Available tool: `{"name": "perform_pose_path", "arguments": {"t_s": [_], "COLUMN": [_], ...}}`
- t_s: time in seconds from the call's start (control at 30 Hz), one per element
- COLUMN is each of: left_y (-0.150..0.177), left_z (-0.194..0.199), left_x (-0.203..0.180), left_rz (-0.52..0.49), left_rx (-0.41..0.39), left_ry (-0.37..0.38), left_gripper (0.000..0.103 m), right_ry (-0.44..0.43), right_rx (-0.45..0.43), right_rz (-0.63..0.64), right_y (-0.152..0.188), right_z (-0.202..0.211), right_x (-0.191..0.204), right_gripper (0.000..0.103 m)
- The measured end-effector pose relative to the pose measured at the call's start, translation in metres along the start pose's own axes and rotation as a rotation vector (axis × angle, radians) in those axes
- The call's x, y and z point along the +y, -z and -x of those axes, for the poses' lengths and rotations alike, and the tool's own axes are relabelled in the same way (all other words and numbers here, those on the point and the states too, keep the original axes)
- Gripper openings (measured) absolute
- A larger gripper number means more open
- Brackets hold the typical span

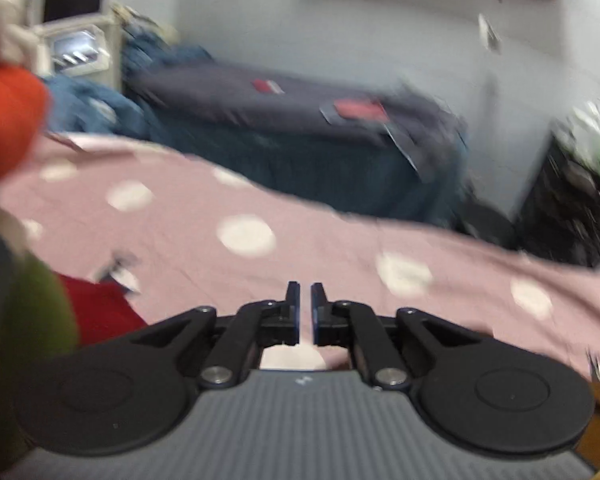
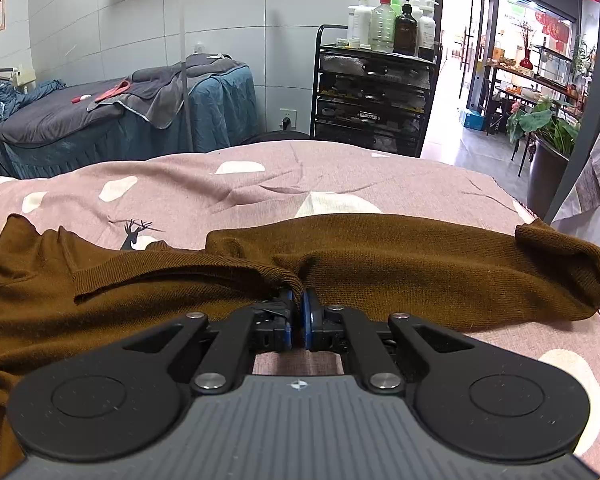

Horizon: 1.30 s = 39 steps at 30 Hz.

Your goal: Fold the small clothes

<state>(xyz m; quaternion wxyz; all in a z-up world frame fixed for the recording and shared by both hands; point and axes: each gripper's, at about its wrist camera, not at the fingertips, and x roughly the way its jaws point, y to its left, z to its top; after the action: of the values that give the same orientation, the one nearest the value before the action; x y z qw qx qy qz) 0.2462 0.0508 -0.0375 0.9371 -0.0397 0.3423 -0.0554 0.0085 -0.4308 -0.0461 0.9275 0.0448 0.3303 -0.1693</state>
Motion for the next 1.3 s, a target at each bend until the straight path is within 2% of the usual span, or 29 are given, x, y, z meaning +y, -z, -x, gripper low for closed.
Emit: {"name": "perform_pose_path", "arguments": {"t_s": [0.07, 0.13, 0.17, 0.2, 0.27, 0.3, 0.33, 0.37, 0.4, 0.47, 0.6, 0.63, 0.7, 0.77, 0.8, 0.87, 0.9, 0.93, 1.0, 1.07, 1.1, 1.13, 1.17, 1.23, 1.3], "left_y": [0.012, 0.027, 0.033, 0.038, 0.046, 0.048, 0.049, 0.049, 0.047, 0.036, -0.009, -0.019, -0.037, -0.047, -0.048, -0.047, -0.045, -0.043, -0.035, -0.021, -0.012, -0.003, 0.005, 0.019, 0.03], "left_z": [-0.015, -0.026, -0.032, -0.037, -0.048, -0.056, -0.066, -0.076, -0.081, -0.068, -0.01, -0.001, 0.007, 0.003, -0.003, -0.022, -0.032, -0.043, -0.058, -0.073, -0.076, -0.075, -0.074, -0.065, -0.055], "left_x": [-0.012, -0.02, -0.023, -0.026, -0.031, -0.037, -0.04, -0.041, -0.038, -0.027, 0.005, 0.012, 0.022, 0.024, 0.022, 0.017, 0.016, 0.016, 0.008, 0.001, -0.005, -0.011, -0.017, -0.034, -0.058], "left_rz": [-0.067, -0.079, -0.078, -0.07, -0.091, -0.123, -0.146, -0.149, -0.12, -0.064, 0.053, 0.075, 0.103, 0.096, 0.083, 0.044, 0.028, 0.019, -0.016, -0.065, -0.088, -0.109, -0.133, -0.202, -0.303], "left_rx": [0.071, 0.091, 0.1, 0.103, 0.094, 0.093, 0.117, 0.164, 0.188, 0.125, -0.178, -0.225, -0.283, -0.285, -0.282, -0.257, -0.214, -0.156, -0.064, 0.028, 0.051, 0.05, 0.033, -0.014, -0.059], "left_ry": [0.034, 0.056, 0.07, 0.086, 0.118, 0.081, 0.032, 0.021, 0.039, 0.023, -0.223, -0.28, -0.414, -0.492, -0.54, -0.613, -0.627, -0.607, -0.531, -0.501, -0.487, -0.445, -0.361, -0.112, 0.087], "left_gripper": [0.025, 0.078, 0.087, 0.089, 0.087, 0.073, 0.032, 0.011, 0.01, 0.009, 0.009, 0.009, 0.01, 0.014, 0.017, 0.031, 0.057, 0.071, 0.075, 0.083, 0.088, 0.088, 0.088, 0.088, 0.088], "right_ry": [0.0, -0.002, -0.002, -0.002, 0.0, 0.002, 0.004, 0.006, 0.007, 0.003, -0.003, -0.002, 0.001, -0.002, -0.003, -0.011, -0.014, -0.015, -0.012, -0.015, -0.016, -0.016, -0.017, -0.019, -0.02], "right_rx": [0.003, 0.004, 0.004, 0.006, 0.009, 0.01, 0.012, 0.012, 0.013, 0.01, 0.002, 0.002, 0.005, 0.008, 0.011, 0.015, 0.018, 0.02, 0.017, 0.018, 0.018, 0.018, 0.017, 0.008, -0.004], "right_rz": [0.005, 0.008, 0.01, 0.012, 0.017, 0.018, 0.019, 0.02, 0.022, 0.015, 0.003, -0.001, 0.001, 0.005, 0.009, 0.007, 0.007, 0.012, 0.034, 0.045, 0.046, 0.049, 0.051, 0.057, 0.072], "right_y": [0.0, 0.0, 0.0, 0.0, -0.001, -0.001, -0.001, -0.001, -0.001, -0.001, 0.001, 0.0, -0.001, -0.003, -0.004, -0.005, -0.006, -0.006, -0.008, -0.01, -0.01, -0.011, -0.011, -0.011, -0.012], "right_z": [0.0, 0.001, 0.0, 0.0, 0.0, 0.0, 0.0, 0.0, 0.0, 0.0, 0.001, 0.001, 0.001, 0.001, 0.002, 0.002, 0.002, 0.002, 0.002, 0.001, 0.001, 0.001, 0.001, 0.003, 0.006], "right_x": [0.0, 0.0, 0.0, 0.0, 0.001, 0.001, 0.002, 0.002, 0.002, 0.001, 0.0, 0.0, 0.002, 0.005, 0.006, 0.009, 0.01, 0.012, 0.016, 0.019, 0.02, 0.021, 0.022, 0.024, 0.027], "right_gripper": [0.006, 0.006, 0.006, 0.006, 0.005, 0.005, 0.005, 0.005, 0.005, 0.005, 0.005, 0.006, 0.007, 0.011, 0.013, 0.013, 0.013, 0.013, 0.013, 0.013, 0.013, 0.013, 0.013, 0.013, 0.013]}}
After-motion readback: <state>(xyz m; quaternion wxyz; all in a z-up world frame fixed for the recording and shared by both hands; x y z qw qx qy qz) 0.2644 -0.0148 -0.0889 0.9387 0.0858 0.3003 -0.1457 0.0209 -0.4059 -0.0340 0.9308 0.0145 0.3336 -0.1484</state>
